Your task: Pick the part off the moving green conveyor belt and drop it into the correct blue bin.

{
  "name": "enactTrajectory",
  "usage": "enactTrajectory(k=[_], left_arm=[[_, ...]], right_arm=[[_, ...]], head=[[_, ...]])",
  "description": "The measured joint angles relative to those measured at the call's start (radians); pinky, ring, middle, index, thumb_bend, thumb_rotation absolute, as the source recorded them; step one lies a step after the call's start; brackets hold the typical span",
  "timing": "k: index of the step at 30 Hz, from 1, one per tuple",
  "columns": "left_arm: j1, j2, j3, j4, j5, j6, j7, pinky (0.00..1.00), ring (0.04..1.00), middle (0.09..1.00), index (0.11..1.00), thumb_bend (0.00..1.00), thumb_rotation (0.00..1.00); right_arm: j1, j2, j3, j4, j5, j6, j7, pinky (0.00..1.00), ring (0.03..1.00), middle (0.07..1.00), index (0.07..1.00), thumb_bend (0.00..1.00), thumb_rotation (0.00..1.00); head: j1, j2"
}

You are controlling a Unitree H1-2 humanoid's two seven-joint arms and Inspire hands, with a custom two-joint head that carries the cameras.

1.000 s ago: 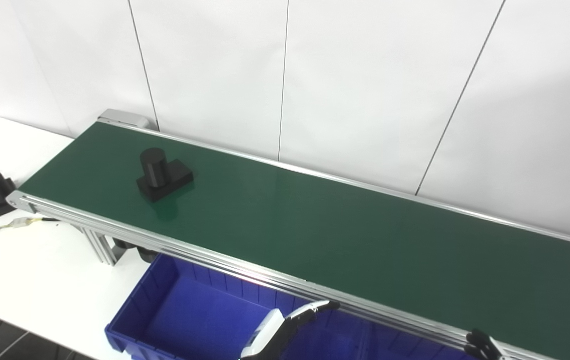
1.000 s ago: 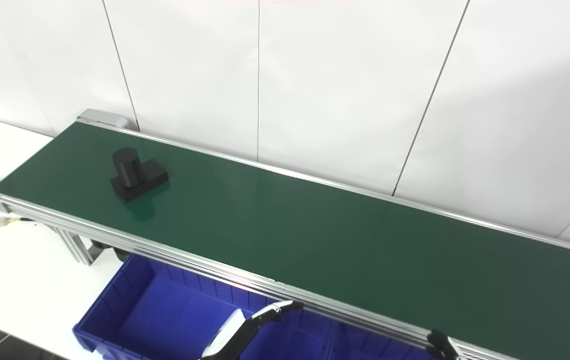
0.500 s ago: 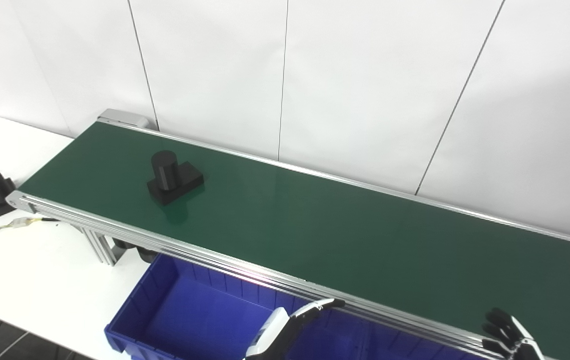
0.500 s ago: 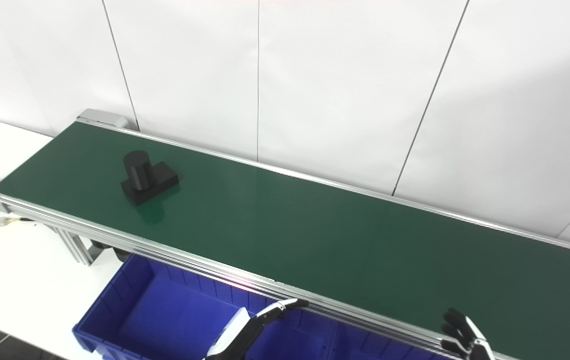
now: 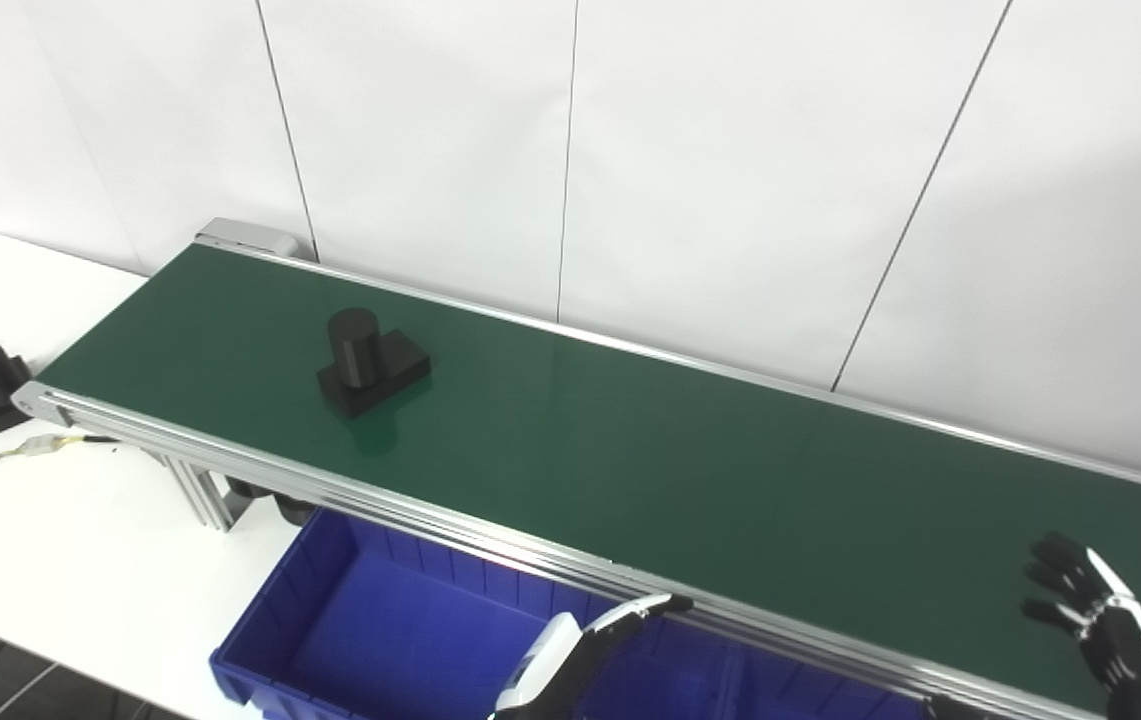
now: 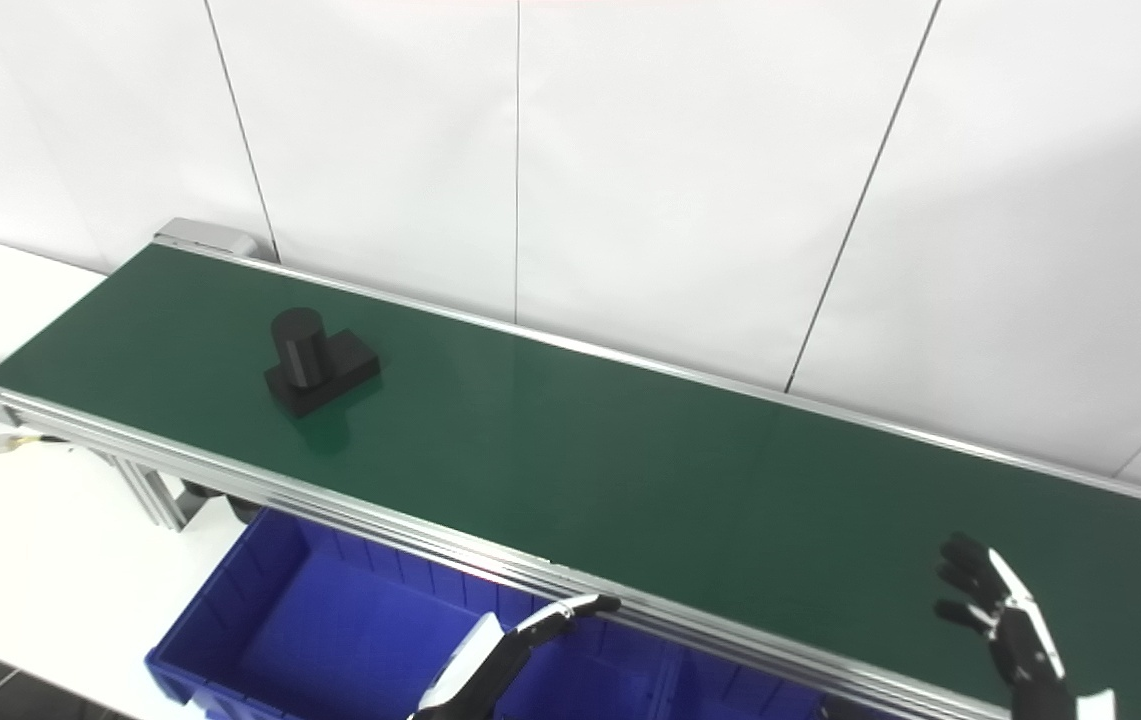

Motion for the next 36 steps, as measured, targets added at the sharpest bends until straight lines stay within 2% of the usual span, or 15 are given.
enactTrajectory(k=[7,10,12,16,26,36], left_arm=[[-0.011,-0.001,-0.018,0.016,-0.005,0.0,0.009,0.84,0.878,0.884,0.852,0.9,0.35],[-0.011,-0.001,-0.018,0.016,-0.013,0.0,0.009,0.84,0.88,0.884,0.854,0.9,0.35],[-0.011,-0.001,-0.018,0.016,-0.013,0.0,0.009,0.83,0.877,0.884,0.854,0.9,0.35],[-0.011,-0.001,-0.018,0.017,-0.013,0.0,0.009,0.83,0.877,0.883,0.854,0.9,0.35],[-0.012,-0.001,-0.017,0.017,-0.011,0.0,0.009,0.84,0.882,0.887,0.856,0.9,0.34],[-0.012,-0.003,-0.014,0.017,-0.013,0.0,0.023,0.85,0.886,0.891,0.863,0.9,0.32]], right_arm=[[-0.065,-0.026,-0.001,-0.013,-0.046,0.087,0.024,0.68,0.803,0.831,0.832,0.97,0.32],[-0.094,-0.028,0.001,-0.029,-0.057,0.133,0.038,0.7,0.821,0.838,0.836,0.96,0.29],[-0.105,-0.028,0.004,-0.043,-0.059,0.16,0.048,0.73,0.828,0.838,0.833,0.95,0.23],[-0.124,-0.025,0.009,-0.061,-0.07,0.244,0.064,0.76,0.839,0.84,0.832,0.95,0.18],[-0.19,-0.026,0.034,-0.071,-0.103,0.292,0.088,0.81,0.848,0.844,0.836,0.92,0.13],[-0.242,-0.043,0.047,-0.028,-0.1,0.293,0.101,0.81,0.848,0.854,0.854,0.89,0.2]], head=[[0.0,0.0],[0.0,0.0],[0.0,0.0],[-0.006,-0.002],[-0.014,-0.002],[-0.017,0.0]])
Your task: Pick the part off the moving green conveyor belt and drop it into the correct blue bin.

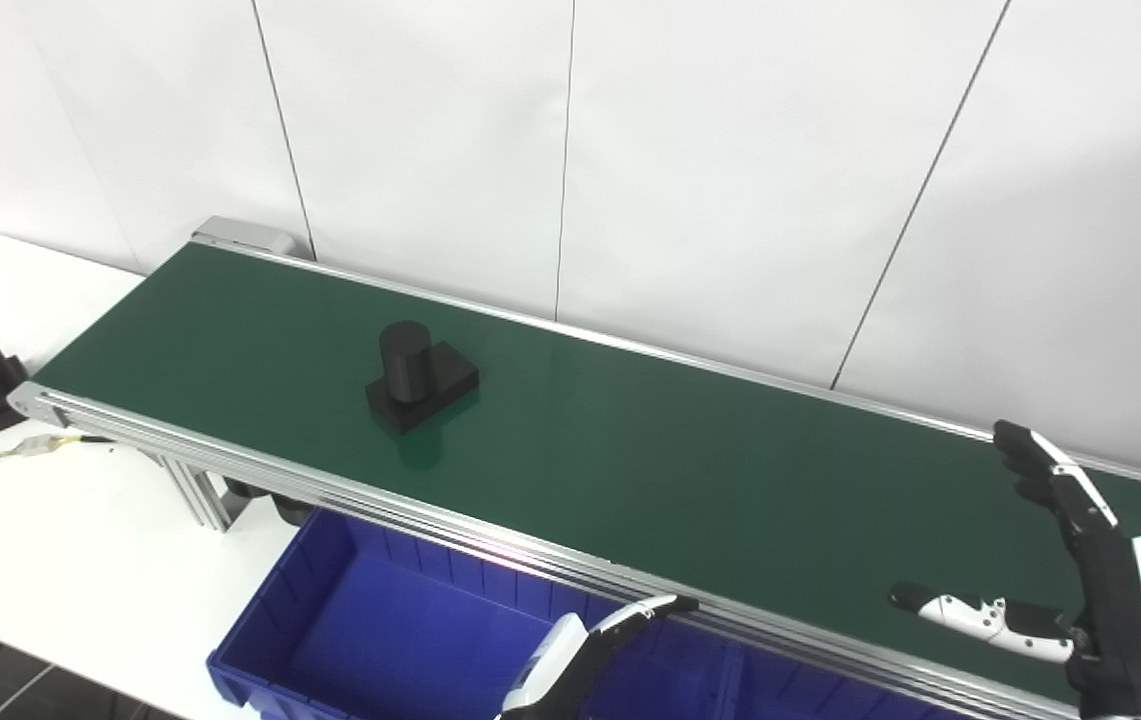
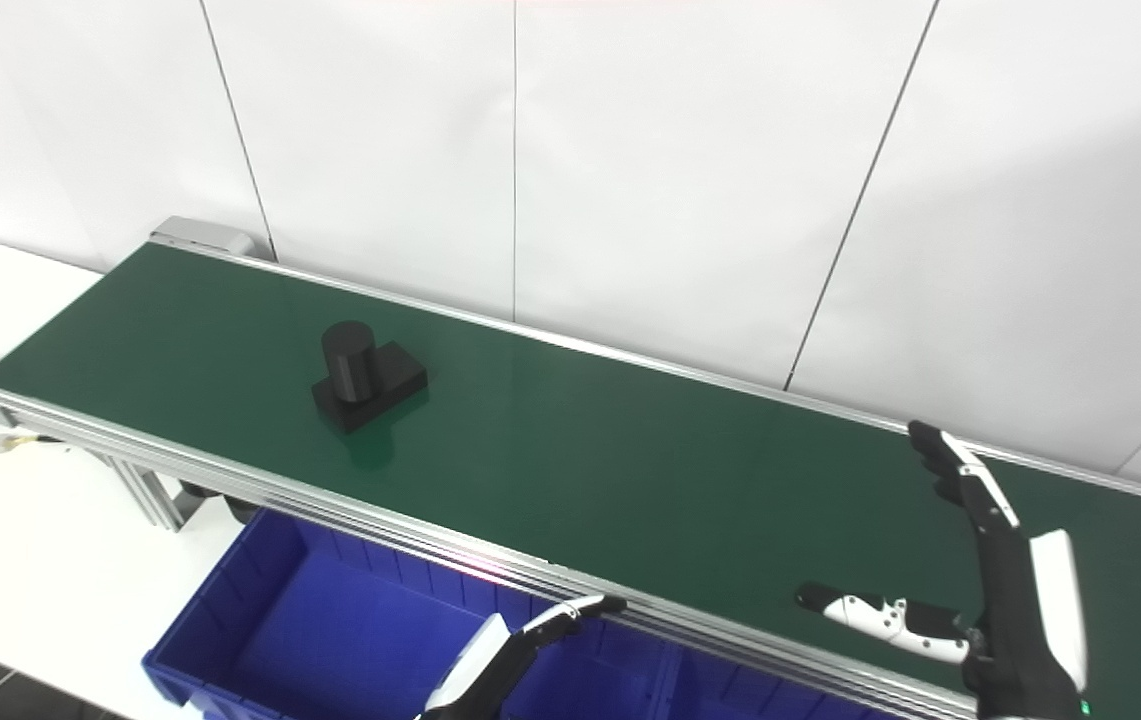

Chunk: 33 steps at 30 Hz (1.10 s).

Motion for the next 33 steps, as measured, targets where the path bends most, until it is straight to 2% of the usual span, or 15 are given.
enactTrajectory(k=[9,19,33], left_arm=[[-0.002,0.001,-0.02,0.002,-0.006,0.0,0.015,0.84,0.885,0.891,0.869,0.9,0.35],[-0.002,0.001,-0.03,0.003,0.0,0.0,0.039,0.85,0.89,0.899,0.879,0.91,0.34],[-0.012,0.003,-0.045,0.008,-0.005,0.0,0.039,0.83,0.877,0.89,0.863,0.91,0.34]], right_arm=[[-0.06,-0.021,0.028,0.088,-0.001,-0.002,0.01,0.82,0.858,0.868,0.865,0.89,0.28],[-0.121,-0.024,0.064,0.147,-0.006,-0.004,0.01,0.81,0.856,0.867,0.856,0.92,0.33],[-0.21,-0.024,0.112,0.216,-0.024,-0.004,0.026,0.83,0.864,0.878,0.869,0.93,0.33]], head=[[0.014,-0.003],[0.011,0.002],[0.003,0.0]])
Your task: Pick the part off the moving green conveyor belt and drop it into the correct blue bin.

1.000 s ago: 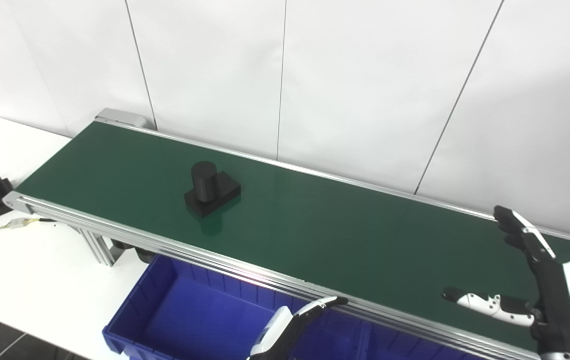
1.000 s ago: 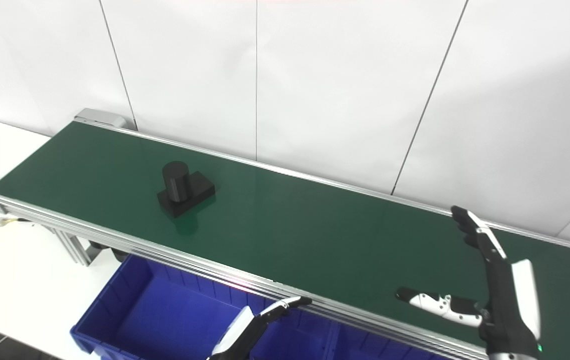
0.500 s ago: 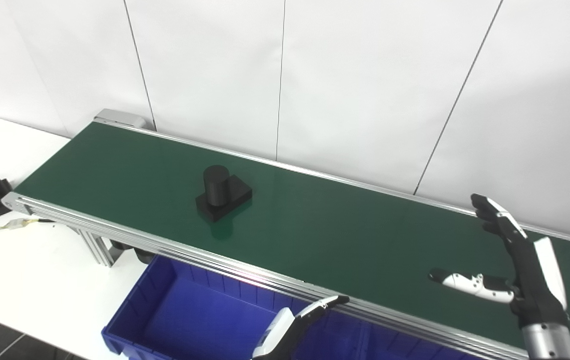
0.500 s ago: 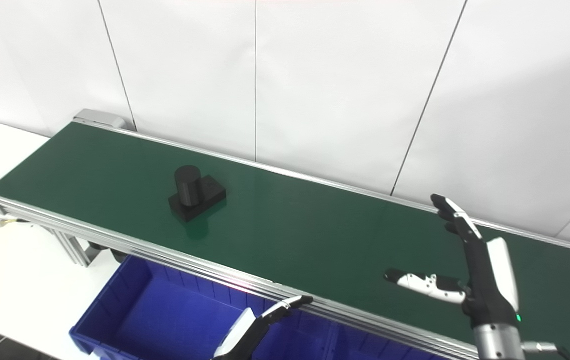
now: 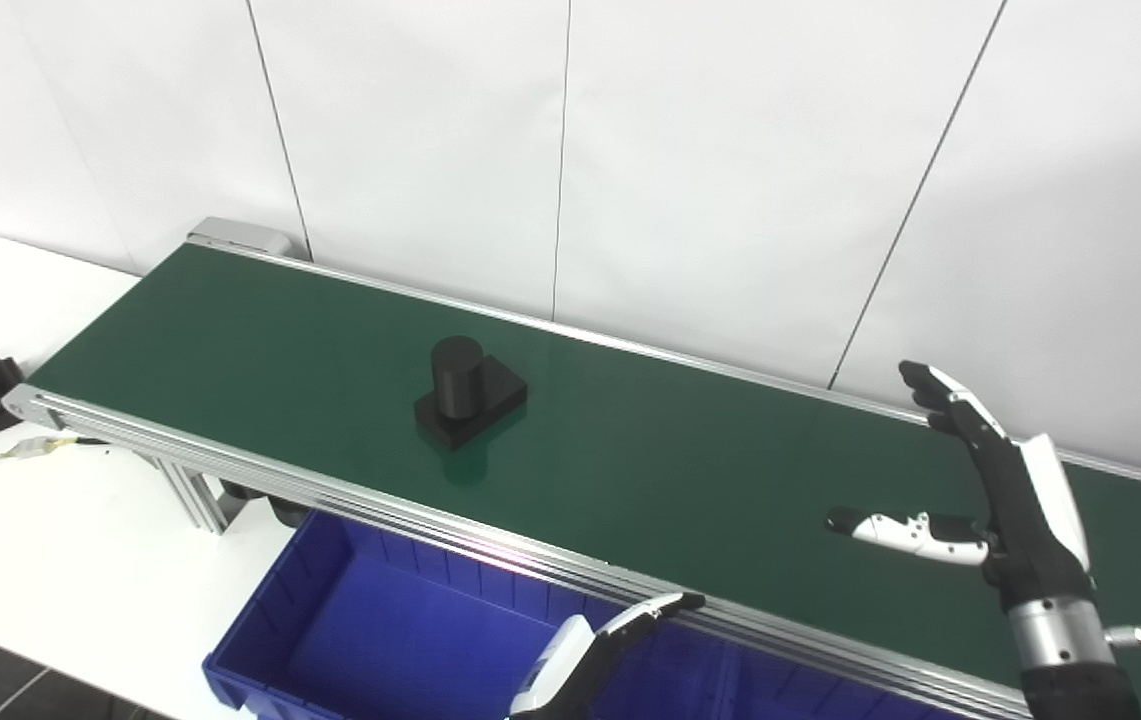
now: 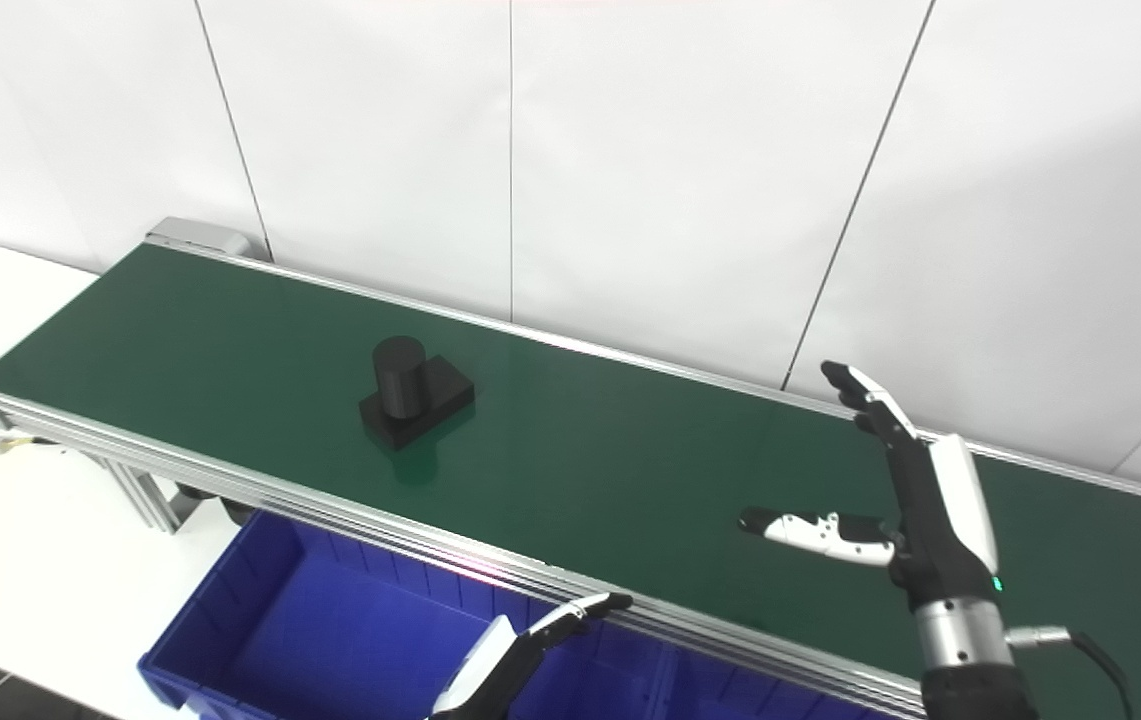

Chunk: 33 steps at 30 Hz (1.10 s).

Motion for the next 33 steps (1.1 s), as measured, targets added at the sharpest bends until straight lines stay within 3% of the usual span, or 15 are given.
enactTrajectory(k=[23,33], left_arm=[[0.002,0.003,-0.005,-0.002,-0.001,0.0,-0.001,0.85,0.89,0.894,0.861,0.9,0.34],[0.009,0.003,-0.003,-0.007,-0.002,0.0,-0.001,0.85,0.897,0.896,0.861,0.9,0.34]], right_arm=[[-0.107,0.005,0.089,0.132,-0.023,-0.008,0.02,0.81,0.872,0.895,0.888,0.97,0.37],[-0.159,0.038,0.135,0.192,-0.054,-0.007,0.03,0.8,0.891,0.917,0.91,1.0,0.42]], head=[[-0.026,0.008],[-0.034,0.015]])
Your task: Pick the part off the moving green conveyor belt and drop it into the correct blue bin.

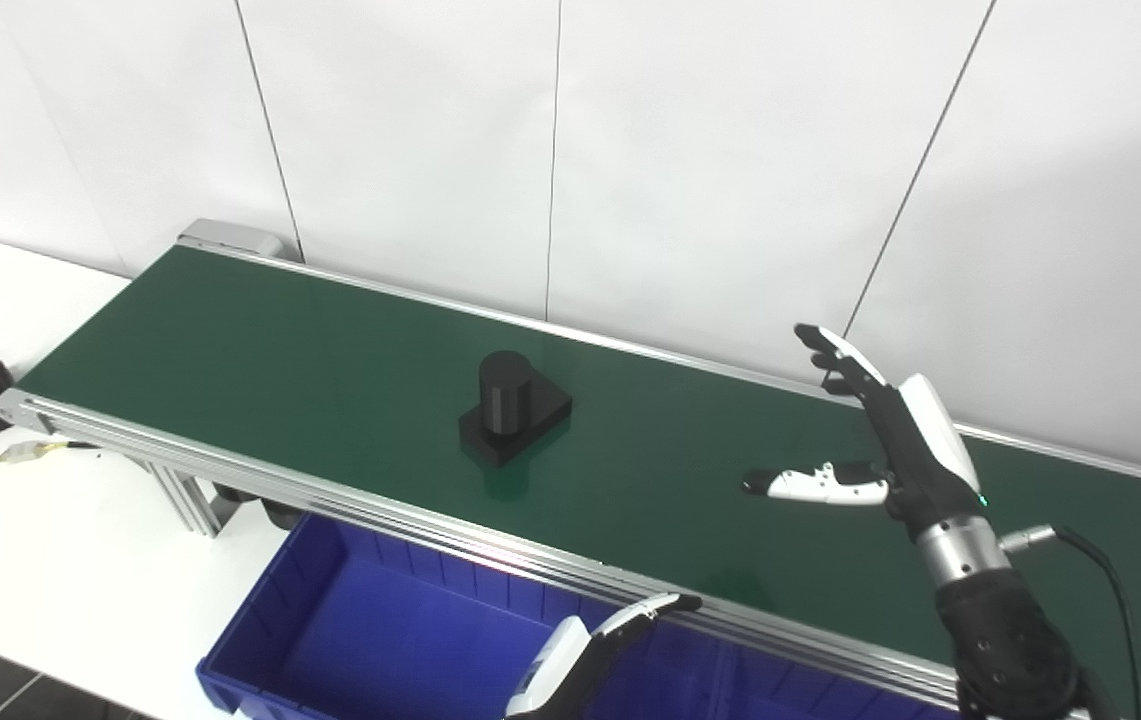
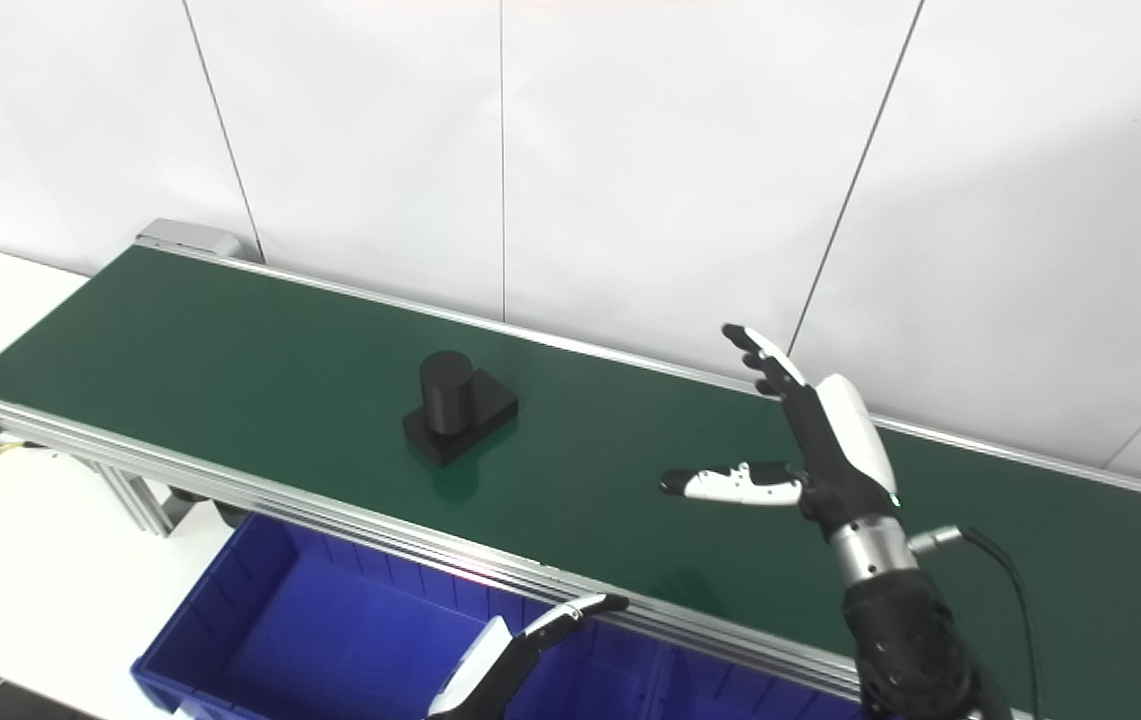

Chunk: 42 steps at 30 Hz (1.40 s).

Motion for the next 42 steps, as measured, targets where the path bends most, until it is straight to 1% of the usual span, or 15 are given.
enactTrajectory(k=[3,6,11,13,15,25,33,37,42], left_arm=[[0.001,0.0,0.001,-0.003,0.003,0.0,0.0,0.84,0.889,0.891,0.86,0.9,0.35],[0.002,0.0,0.001,-0.008,0.007,0.0,-0.001,0.85,0.894,0.895,0.865,0.9,0.35],[0.003,-0.001,0.003,-0.02,0.007,0.0,-0.008,0.84,0.883,0.89,0.861,0.9,0.35],[0.004,0.0,-0.002,-0.019,0.008,0.0,-0.006,0.83,0.878,0.89,0.861,0.89,0.36],[0.003,0.0,-0.009,-0.02,0.009,0.0,-0.002,0.84,0.879,0.892,0.861,0.89,0.35],[0.004,0.006,-0.028,-0.03,0.012,0.0,0.012,0.82,0.872,0.888,0.856,0.88,0.35],[0.012,0.01,-0.036,-0.037,0.011,0.0,0.013,0.81,0.865,0.884,0.849,0.88,0.35],[0.015,0.01,-0.037,-0.041,0.011,0.0,0.013,0.8,0.862,0.885,0.843,0.88,0.33],[0.025,0.009,-0.039,-0.056,0.013,0.0,0.012,0.8,0.865,0.889,0.844,0.88,0.34]], right_arm=[[-0.013,0.017,0.012,0.023,-0.008,0.0,0.0,0.81,0.899,0.922,0.912,1.0,0.4],[-0.025,0.033,0.015,0.043,-0.009,0.001,0.002,0.8,0.895,0.923,0.911,0.99,0.39],[-0.043,0.04,0.025,0.08,-0.029,0.003,0.015,0.79,0.895,0.928,0.914,0.99,0.4],[-0.048,0.042,0.029,0.095,-0.032,0.003,0.015,0.8,0.903,0.929,0.914,1.0,0.39],[-0.056,0.048,0.029,0.124,-0.033,0.003,0.015,0.78,0.9,0.925,0.913,1.0,0.4],[-0.083,0.078,0.067,0.2,-0.061,0.002,0.016,0.81,0.901,0.918,0.916,1.0,0.43],[-0.128,0.102,0.096,0.269,-0.088,0.002,0.015,0.79,0.896,0.926,0.93,1.0,0.47],[-0.133,0.114,0.105,0.288,-0.104,0.002,0.014,0.8,0.901,0.93,0.937,1.0,0.47],[-0.146,0.123,0.112,0.318,-0.118,0.003,0.014,0.83,0.917,0.941,0.954,1.0,0.45]], head=[[0.0,0.003],[0.002,0.005],[0.002,0.006],[0.002,0.006],[0.002,0.008],[0.002,0.012],[0.005,0.018],[0.006,0.02],[0.005,0.023]])
